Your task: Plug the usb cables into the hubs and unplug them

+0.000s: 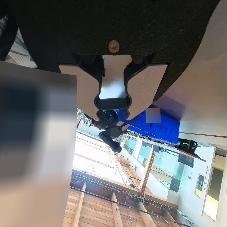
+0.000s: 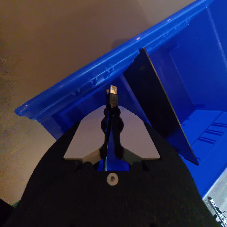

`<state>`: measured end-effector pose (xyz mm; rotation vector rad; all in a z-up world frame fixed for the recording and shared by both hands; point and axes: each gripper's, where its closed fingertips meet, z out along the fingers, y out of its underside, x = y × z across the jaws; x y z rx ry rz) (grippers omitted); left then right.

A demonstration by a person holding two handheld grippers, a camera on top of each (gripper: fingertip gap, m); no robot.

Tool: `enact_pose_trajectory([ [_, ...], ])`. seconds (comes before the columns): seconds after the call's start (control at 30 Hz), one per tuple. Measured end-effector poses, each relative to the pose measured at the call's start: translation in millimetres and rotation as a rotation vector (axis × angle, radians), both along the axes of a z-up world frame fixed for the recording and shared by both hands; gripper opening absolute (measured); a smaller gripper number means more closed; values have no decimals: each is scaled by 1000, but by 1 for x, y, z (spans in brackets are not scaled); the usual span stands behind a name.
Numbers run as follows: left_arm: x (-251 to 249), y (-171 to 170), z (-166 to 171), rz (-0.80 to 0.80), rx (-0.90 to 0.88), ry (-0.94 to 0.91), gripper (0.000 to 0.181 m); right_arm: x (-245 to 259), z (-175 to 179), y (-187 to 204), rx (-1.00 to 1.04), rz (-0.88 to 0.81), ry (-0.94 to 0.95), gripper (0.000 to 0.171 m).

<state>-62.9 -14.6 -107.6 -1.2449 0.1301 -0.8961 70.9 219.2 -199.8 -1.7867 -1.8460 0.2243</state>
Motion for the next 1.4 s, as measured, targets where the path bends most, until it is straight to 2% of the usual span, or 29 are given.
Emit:
enact_pose_trajectory([
  [0.47,-4,10,-8,29,-21,127,38,14,1,8,9,-52,7,12],
  [0.83,-1,9,-8,70,6,230,38,25,23,12,22,-85,150,12],
  [1.17,1,7,-9,93,22,276,38,21,66,0,37,-34,368,12],
  [1.4,-6,7,-8,131,26,296,38,0,107,-36,80,111,532,12],
])
